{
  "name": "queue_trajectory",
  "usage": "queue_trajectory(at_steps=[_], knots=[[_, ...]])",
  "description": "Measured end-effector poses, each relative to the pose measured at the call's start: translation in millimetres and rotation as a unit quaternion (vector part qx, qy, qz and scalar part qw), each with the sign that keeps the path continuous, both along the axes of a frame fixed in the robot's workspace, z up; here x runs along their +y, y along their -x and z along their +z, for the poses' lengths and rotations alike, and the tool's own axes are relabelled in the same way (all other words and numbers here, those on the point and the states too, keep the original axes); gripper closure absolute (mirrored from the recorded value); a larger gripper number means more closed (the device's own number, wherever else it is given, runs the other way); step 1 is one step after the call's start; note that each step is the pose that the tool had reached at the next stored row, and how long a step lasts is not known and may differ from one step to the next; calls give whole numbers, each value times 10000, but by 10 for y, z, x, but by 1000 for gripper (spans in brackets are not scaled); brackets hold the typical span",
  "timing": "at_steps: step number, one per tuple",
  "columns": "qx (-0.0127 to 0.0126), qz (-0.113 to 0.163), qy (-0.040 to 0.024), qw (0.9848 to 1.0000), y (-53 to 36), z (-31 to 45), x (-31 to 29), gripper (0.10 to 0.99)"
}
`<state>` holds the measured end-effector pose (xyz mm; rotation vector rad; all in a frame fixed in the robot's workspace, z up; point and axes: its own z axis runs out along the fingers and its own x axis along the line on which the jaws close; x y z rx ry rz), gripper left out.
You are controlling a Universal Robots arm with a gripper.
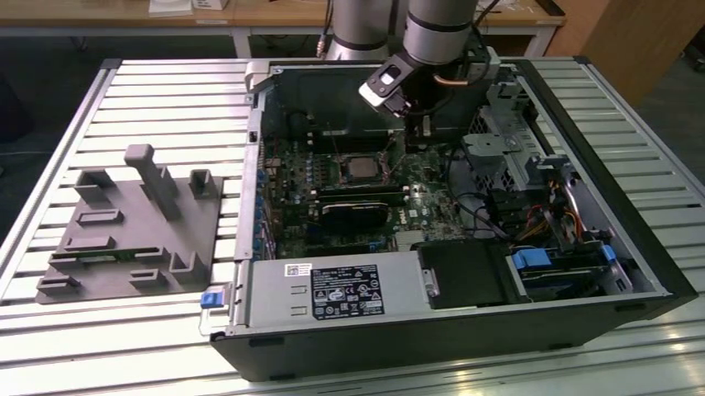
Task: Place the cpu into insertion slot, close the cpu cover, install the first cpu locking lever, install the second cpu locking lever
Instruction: 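Close the cpu cover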
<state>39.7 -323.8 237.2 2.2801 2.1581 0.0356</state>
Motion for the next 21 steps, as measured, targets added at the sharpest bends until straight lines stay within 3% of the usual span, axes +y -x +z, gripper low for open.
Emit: queue_trajectory(at_steps=[21], knots=[[-2, -1, -13, 10000, 557, -7, 1, 980]])
